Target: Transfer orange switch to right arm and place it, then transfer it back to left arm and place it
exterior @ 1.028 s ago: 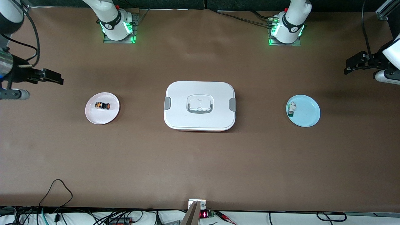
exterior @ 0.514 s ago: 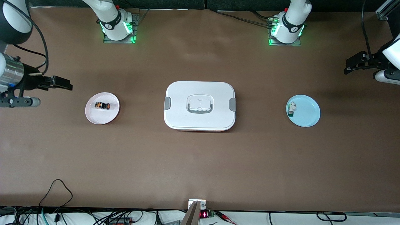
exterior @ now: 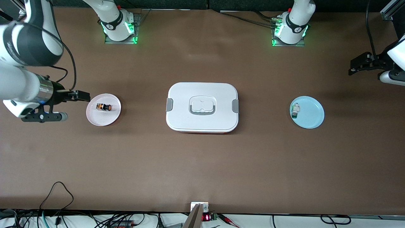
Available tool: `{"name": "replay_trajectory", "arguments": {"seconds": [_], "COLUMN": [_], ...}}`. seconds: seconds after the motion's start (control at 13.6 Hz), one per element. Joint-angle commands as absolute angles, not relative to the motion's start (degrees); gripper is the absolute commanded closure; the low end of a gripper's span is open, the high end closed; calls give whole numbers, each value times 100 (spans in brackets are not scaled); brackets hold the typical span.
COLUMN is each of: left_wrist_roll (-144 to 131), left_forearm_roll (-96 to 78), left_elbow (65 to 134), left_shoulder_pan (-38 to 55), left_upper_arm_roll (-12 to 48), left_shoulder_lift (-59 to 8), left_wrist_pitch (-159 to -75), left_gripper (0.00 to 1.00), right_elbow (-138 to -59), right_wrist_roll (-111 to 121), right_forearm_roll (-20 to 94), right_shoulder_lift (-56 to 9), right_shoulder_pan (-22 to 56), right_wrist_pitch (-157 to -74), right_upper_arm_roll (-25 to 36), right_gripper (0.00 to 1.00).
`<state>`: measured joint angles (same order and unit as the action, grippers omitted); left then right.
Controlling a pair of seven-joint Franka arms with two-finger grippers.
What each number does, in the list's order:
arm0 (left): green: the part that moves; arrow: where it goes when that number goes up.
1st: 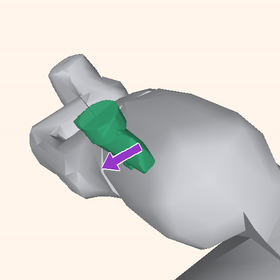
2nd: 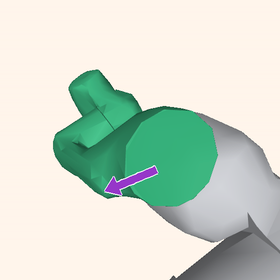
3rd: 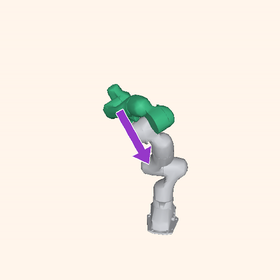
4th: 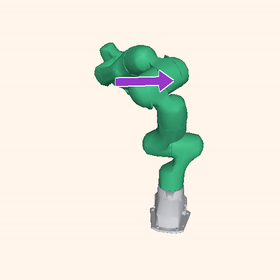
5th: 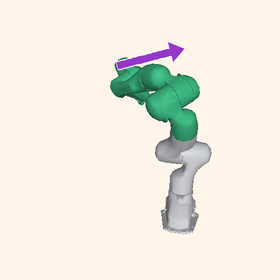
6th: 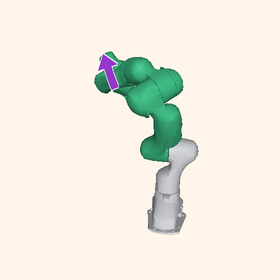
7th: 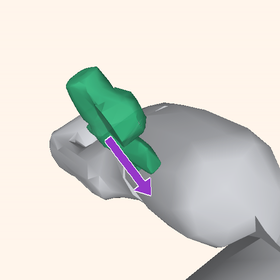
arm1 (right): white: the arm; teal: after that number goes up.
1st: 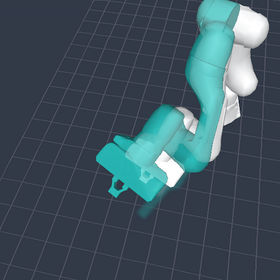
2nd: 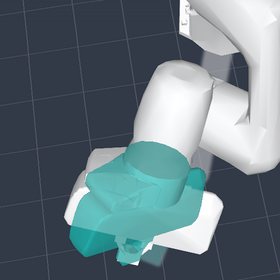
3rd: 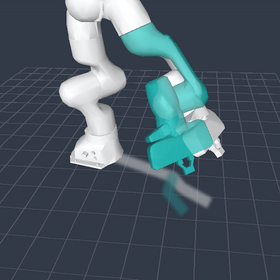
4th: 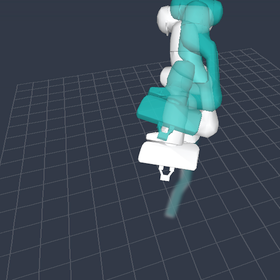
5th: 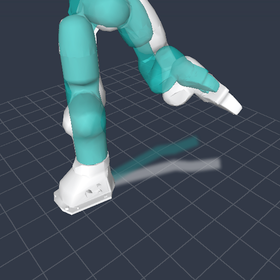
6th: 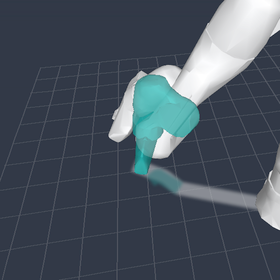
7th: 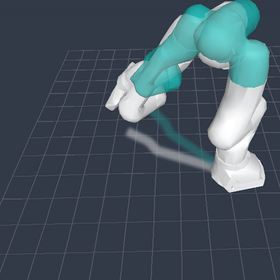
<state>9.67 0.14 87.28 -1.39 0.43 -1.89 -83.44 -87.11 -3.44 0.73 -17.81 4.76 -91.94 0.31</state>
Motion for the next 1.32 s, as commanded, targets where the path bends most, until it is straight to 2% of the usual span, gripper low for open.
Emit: {"name": "replay_trajectory", "arguments": {"seconds": [0.0,0.59,0.73,0.96,1.25], "left_wrist_roll": [923,923,923,923,923], "left_forearm_roll": [53,53,53,53,53], "left_elbow": [8596,8596,8596,8596,8596], "left_shoulder_pan": [-149,-149,-149,-149,-149], "left_upper_arm_roll": [70,70,70,70,70], "left_shoulder_lift": [-229,-229,-229,-229,-229], "left_wrist_pitch": [-8271,-8271,-8271,-8271,-8271], "left_gripper": [0,0,0,0,0], "right_elbow": [-9471,-11573,-12206,-12672,-12727], "right_wrist_roll": [-431,-264,-133,9,18], "right_forearm_roll": [-192,-273,-281,-246,-272], "right_shoulder_lift": [-1618,-1345,-1336,-1415,-1687], "right_shoulder_pan": [448,167,167,158,158], "right_wrist_pitch": [-9814,-11784,-12530,-13260,-13674], "right_upper_arm_roll": [44,35,35,35,35], "right_gripper": [0,0,0,0,0]}}
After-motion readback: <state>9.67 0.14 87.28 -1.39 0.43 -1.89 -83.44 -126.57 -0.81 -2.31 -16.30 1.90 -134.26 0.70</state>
